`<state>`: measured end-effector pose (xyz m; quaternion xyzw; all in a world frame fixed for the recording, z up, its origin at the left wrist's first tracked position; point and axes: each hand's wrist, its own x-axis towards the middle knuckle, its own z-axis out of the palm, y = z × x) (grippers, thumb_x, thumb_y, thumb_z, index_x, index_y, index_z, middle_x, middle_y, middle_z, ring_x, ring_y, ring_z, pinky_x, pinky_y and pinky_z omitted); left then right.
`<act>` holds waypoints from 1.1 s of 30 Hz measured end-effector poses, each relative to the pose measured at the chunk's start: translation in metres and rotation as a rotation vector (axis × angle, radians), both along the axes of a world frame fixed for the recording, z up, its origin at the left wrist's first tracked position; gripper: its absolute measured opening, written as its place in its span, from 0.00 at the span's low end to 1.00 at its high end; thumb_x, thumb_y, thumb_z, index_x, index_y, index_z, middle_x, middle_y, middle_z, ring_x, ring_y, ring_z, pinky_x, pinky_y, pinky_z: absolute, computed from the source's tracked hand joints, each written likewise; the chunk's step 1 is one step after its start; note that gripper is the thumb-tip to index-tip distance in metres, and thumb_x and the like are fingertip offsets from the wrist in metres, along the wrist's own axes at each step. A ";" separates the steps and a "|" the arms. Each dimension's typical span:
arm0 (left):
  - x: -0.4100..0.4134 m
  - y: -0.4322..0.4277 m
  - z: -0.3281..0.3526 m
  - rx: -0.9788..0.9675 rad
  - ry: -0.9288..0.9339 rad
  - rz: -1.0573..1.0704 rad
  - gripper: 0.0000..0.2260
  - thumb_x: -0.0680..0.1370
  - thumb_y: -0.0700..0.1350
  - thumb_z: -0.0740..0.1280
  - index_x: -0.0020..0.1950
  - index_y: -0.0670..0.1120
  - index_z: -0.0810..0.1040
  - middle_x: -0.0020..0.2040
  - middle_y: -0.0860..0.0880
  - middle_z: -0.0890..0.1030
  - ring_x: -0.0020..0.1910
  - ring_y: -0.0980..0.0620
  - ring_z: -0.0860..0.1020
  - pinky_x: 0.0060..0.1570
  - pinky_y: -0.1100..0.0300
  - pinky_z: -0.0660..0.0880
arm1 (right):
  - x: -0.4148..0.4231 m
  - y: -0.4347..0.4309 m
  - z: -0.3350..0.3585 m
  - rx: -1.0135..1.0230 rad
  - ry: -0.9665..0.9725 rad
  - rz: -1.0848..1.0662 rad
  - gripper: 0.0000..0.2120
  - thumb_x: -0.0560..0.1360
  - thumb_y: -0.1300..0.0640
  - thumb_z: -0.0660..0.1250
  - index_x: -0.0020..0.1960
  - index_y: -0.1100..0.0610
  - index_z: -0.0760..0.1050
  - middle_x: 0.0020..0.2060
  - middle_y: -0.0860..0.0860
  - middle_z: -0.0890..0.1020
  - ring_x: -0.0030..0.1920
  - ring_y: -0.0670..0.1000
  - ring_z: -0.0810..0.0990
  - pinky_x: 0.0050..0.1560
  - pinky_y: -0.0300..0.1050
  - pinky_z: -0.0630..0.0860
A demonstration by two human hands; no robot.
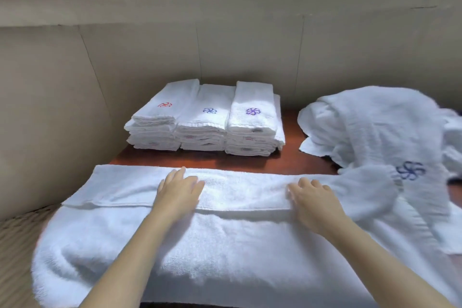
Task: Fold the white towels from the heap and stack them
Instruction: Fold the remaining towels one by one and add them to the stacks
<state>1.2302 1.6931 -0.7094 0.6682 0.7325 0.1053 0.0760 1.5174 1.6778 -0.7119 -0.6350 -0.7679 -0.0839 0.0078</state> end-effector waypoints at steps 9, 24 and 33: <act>0.113 0.030 -0.023 -0.150 0.039 -0.185 0.24 0.81 0.59 0.47 0.77 0.57 0.52 0.79 0.47 0.46 0.77 0.45 0.46 0.72 0.40 0.47 | 0.095 -0.007 0.010 0.071 0.017 -0.324 0.21 0.74 0.60 0.58 0.67 0.51 0.66 0.63 0.52 0.70 0.64 0.56 0.68 0.60 0.48 0.66; 0.176 0.016 -0.031 -0.005 0.070 -0.449 0.21 0.82 0.55 0.50 0.76 0.55 0.58 0.78 0.49 0.54 0.77 0.48 0.50 0.72 0.41 0.50 | 0.165 -0.045 0.016 0.010 0.590 -0.602 0.08 0.78 0.54 0.60 0.53 0.55 0.73 0.48 0.53 0.80 0.51 0.58 0.78 0.47 0.46 0.71; 0.176 0.006 -0.031 -0.022 0.049 -0.533 0.23 0.82 0.59 0.49 0.77 0.57 0.56 0.79 0.50 0.52 0.77 0.50 0.48 0.73 0.44 0.48 | 0.181 -0.047 0.038 -0.045 0.850 -0.666 0.11 0.67 0.65 0.68 0.29 0.58 0.69 0.25 0.53 0.74 0.27 0.53 0.71 0.32 0.41 0.68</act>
